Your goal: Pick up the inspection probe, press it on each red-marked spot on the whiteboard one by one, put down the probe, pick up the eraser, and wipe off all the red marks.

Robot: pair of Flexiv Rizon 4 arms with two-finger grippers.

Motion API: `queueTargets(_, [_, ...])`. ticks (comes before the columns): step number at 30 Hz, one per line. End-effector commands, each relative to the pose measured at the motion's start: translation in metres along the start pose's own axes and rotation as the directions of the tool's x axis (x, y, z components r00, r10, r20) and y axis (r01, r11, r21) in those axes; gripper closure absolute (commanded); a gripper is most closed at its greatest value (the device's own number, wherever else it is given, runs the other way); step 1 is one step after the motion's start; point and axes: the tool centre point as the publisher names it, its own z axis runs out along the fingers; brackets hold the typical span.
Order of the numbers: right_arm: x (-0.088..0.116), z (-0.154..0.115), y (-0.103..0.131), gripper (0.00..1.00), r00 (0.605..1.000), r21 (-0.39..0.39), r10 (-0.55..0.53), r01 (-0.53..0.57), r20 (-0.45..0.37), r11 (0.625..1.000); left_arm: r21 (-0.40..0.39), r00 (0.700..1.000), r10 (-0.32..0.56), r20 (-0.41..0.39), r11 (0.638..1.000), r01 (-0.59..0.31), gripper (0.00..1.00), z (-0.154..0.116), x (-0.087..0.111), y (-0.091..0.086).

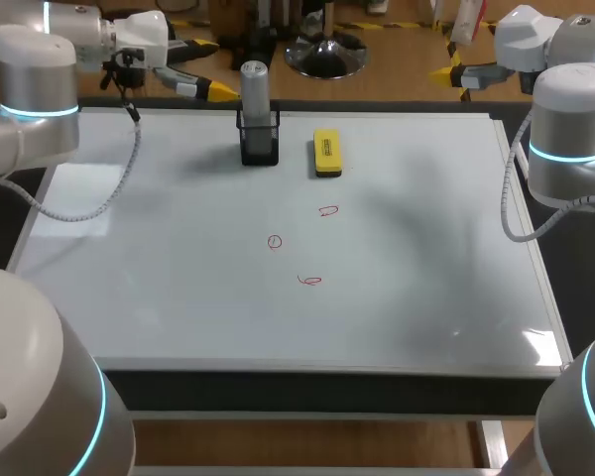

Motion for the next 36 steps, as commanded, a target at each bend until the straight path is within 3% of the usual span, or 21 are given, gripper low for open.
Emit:
queueTargets(1, [0.0, 0.0, 0.0, 0.0, 1.0, 0.001, 0.0, 0.0, -0.001, 1.0, 0.01, 0.999, -0.003, -0.042, 1.0, 0.004, 0.0, 0.012, -0.009, 0.005])
queueTargets(36, [0.0, 0.0, 0.0, 0.0, 1.0, 0.001, 0.0, 0.0, -0.001, 1.0, 0.034, 0.989, -0.037, -0.144, 0.999, 0.042, 0.0, 0.066, 0.006, 0.017])
